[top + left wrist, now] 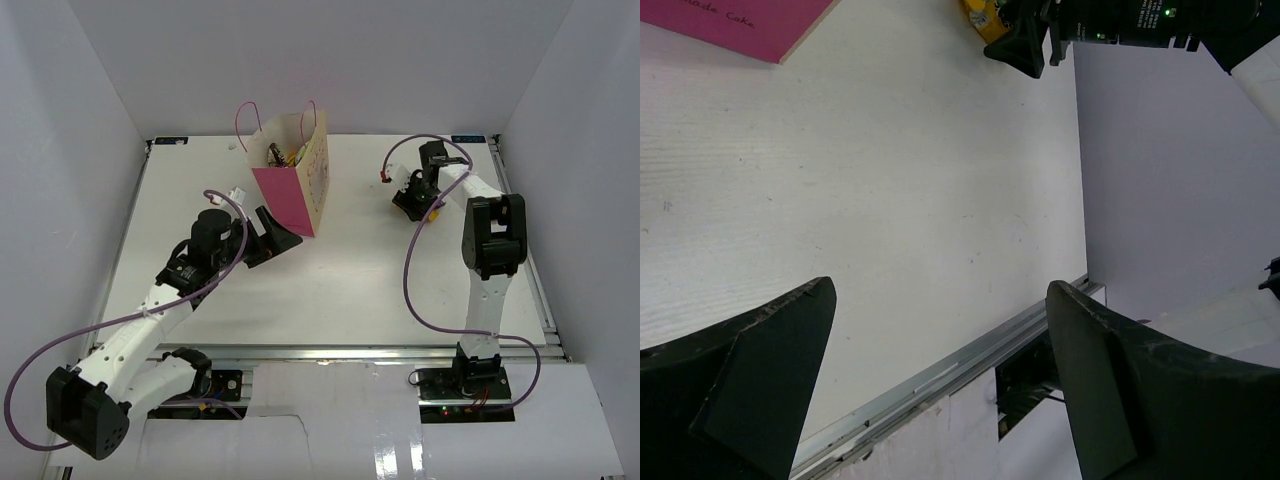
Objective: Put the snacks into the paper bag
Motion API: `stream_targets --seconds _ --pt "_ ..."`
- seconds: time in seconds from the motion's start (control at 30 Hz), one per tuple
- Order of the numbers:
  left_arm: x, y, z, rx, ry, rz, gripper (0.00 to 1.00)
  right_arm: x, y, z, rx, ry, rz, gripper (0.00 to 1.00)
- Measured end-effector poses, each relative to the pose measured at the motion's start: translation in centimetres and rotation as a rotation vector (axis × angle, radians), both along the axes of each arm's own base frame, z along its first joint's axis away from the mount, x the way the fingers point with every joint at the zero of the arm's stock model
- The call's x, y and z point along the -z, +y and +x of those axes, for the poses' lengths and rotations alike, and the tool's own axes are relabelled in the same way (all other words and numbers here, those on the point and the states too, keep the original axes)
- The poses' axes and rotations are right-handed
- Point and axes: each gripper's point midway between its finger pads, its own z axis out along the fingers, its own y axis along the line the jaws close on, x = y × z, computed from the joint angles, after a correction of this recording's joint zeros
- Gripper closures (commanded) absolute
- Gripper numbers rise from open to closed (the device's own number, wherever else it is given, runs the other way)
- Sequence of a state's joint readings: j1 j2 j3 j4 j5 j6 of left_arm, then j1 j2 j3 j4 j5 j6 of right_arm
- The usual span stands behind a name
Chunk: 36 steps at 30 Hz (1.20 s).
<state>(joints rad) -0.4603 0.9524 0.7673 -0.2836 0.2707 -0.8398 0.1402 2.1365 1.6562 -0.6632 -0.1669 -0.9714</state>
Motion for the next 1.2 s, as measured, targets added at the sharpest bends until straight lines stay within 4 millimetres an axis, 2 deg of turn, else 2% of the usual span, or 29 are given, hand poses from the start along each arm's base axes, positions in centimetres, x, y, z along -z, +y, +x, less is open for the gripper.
stream_targets --seconds 0.03,0.1,0.13,0.23,0.37,0.47,0.53,0.63,0.77,0.97,1.1,1.2 --pt "0.0 -0.2 0.1 0.000 0.007 -0.007 0.04 0.1 -0.1 0.1 0.003 -0.003 0.001 0.49" --pt "0.2 -0.8 0.1 0.003 0.021 -0.021 0.04 0.2 -0.1 0.0 0.010 -0.007 0.015 0.58" --pt "0.2 -1.1 0.2 0.004 0.032 -0.035 0.04 0.3 -0.1 -0.2 0.014 -0.004 0.026 0.68" --pt "0.5 -2.4 -0.1 0.017 0.056 -0.061 0.04 -0.2 0.3 -1.5 0.018 0.008 0.078 0.84" --pt "1.1 -4.7 -0.1 0.028 0.108 -0.105 0.04 -1.4 1.7 -5.8 0.010 0.082 0.207 0.88" --pt "2.7 -6.6 -0.2 0.050 0.160 -0.105 0.04 -2.2 3.7 -9.4 -0.010 0.174 0.331 0.90" --pt "3.9 -7.5 -0.4 0.066 0.193 -0.087 0.05 -3.7 5.6 -11.7 -0.037 0.231 0.440 0.91" --pt "4.7 -8.0 -0.7 0.078 0.211 -0.069 0.05 -7.5 8.7 -13.9 -0.108 0.259 0.597 0.92" --pt "3.2 -7.5 -0.8 0.076 0.152 -0.073 0.05 -14.1 13.4 -15.4 -0.257 0.224 0.740 0.92" --pt "0.1 -5.3 -1.9 0.054 0.026 -0.078 0.05 -27.2 22.1 -15.7 -0.485 -0.008 0.875 0.92" --pt "0.3 -3.3 -3.3 0.019 0.005 -0.066 0.05 -34.6 27.8 -15.6 -0.497 -0.201 0.929 0.92" --pt "0.9 -2.4 -3.8 -0.005 0.010 -0.051 0.05 -38.7 31.6 -14.5 -0.417 -0.335 0.992 0.92"
